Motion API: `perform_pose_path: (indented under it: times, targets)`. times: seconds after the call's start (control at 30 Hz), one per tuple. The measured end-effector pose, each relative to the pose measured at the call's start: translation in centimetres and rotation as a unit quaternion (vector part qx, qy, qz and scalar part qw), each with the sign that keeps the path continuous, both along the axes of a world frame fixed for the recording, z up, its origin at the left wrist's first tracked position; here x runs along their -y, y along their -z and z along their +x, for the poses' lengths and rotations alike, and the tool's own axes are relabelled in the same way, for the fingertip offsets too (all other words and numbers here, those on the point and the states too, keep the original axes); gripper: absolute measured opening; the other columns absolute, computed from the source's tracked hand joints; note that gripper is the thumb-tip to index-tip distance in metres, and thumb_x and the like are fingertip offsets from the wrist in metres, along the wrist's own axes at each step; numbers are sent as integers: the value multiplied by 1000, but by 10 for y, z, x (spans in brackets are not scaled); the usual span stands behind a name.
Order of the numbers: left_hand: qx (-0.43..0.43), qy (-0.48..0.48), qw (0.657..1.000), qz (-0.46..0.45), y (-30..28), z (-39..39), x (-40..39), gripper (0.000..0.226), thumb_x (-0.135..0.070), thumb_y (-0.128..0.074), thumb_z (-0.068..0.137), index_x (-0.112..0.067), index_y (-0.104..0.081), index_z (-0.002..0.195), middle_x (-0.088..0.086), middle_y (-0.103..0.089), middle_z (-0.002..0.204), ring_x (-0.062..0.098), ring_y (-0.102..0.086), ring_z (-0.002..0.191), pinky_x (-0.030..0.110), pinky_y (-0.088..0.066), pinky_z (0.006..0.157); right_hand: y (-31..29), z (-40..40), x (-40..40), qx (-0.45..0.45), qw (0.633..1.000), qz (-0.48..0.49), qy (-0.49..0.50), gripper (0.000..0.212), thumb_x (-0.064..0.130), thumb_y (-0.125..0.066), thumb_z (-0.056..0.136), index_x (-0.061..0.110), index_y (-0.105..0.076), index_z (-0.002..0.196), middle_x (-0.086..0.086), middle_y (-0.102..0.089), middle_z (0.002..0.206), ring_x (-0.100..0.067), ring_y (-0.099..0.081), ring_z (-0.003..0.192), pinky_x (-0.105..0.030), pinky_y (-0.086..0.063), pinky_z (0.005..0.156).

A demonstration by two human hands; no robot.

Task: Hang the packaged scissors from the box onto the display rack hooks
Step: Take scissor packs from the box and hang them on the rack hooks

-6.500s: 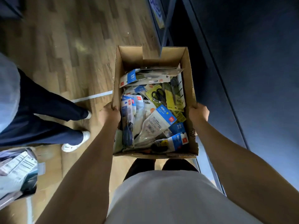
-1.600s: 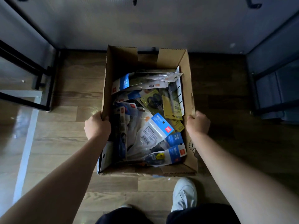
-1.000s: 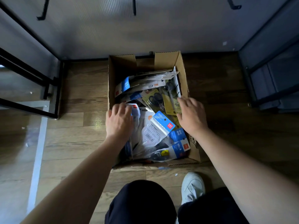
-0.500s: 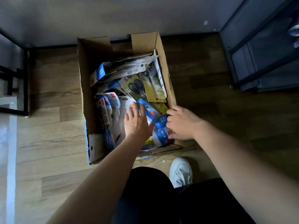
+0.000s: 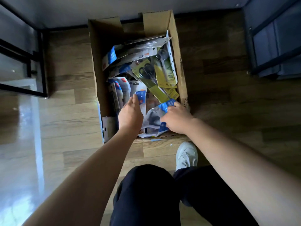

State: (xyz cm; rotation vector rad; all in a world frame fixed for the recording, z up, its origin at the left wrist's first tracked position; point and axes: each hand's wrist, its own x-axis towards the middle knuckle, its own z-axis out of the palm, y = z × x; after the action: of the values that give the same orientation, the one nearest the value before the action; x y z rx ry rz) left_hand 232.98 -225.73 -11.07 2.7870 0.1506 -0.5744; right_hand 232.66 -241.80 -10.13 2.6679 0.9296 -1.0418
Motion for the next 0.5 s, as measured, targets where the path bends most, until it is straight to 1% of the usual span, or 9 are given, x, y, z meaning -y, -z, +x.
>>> perform_pose_path:
  times: [0.07, 0.1, 0.17, 0.2, 0.3, 0.37, 0.4, 0.43, 0.5]
  targets:
    - [-1, -12, 1000, -5, -16, -7, -10, 37, -1, -41, 88, -11, -48, 123, 15, -63, 109, 38, -59, 95, 36, -36, 66, -14, -6, -4, -39, 998, 29, 51, 19, 21, -44, 97, 20, -56, 111, -6, -62, 112, -29, -55, 106, -35, -35, 85]
    - [0, -19, 1000, -10, -26, -12, -15, 36, 0, -43, 86, -12, -51, 120, 15, -64, 105, 38, -59, 93, 37, -37, 66, -25, -8, -5, -54, 995, 39, 73, 19, 19, -43, 97, 18, -53, 114, -8, -61, 113, -30, -57, 103, -35, -37, 78]
    - [10, -35, 999, -32, -51, -23, -20, 34, -4, -46, 86, -12, -53, 118, 14, -65, 104, 38, -59, 91, 39, -40, 66, -52, -10, -7, -66, 993, 53, 84, 25, 8, -41, 96, 16, -47, 120, -12, -59, 110, -31, -58, 96, -33, -36, 65]
    - [16, -43, 998, -45, -67, -28, -21, 33, -6, -47, 87, -12, -53, 118, 14, -65, 104, 39, -59, 90, 39, -40, 66, -69, -9, -8, -60, 994, 58, 72, 33, 2, -39, 94, 16, -45, 124, -12, -59, 106, -31, -59, 93, -33, -36, 63]
    - [29, -43, 997, -64, -117, -33, -18, 23, -11, -48, 92, -11, -50, 115, 15, -65, 99, 40, -59, 84, 36, -33, 59, -127, -3, -12, -32, 997, 54, 39, 51, -7, -36, 90, 16, -38, 135, -10, -50, 87, -32, -58, 87, -34, -35, 61]
    - [44, -32, 995, -78, -154, -31, -14, 15, -14, -46, 96, -11, -49, 110, 14, -65, 97, 39, -58, 81, 34, -31, 57, -170, 2, -15, -14, 998, 43, 32, 47, 0, -36, 95, 18, -35, 139, -7, -41, 79, -32, -54, 82, -33, -33, 57]
    - [51, -29, 994, -88, -173, -29, -12, 15, -16, -45, 97, -11, -49, 110, 14, -65, 97, 39, -58, 80, 34, -31, 57, -190, 4, -17, -9, 999, 38, 33, 43, 6, -35, 98, 19, -34, 139, -7, -41, 78, -32, -54, 82, -32, -32, 56]
    - [56, -28, 993, -96, -196, -27, -10, 16, -18, -43, 98, -12, -50, 112, 14, -65, 97, 39, -58, 80, 34, -32, 57, -212, 6, -18, -3, 999, 33, 34, 40, 12, -35, 101, 20, -34, 140, -9, -46, 82, -32, -56, 86, -31, -33, 58]
    - [63, -25, 992, -105, -243, -23, -8, 22, -16, -42, 98, -13, -50, 118, 15, -65, 99, 40, -58, 80, 36, -35, 59, -255, 8, -20, 17, 999, 17, 36, 40, 15, -35, 101, 21, -33, 141, -13, -58, 103, -33, -59, 99, -31, -34, 65]
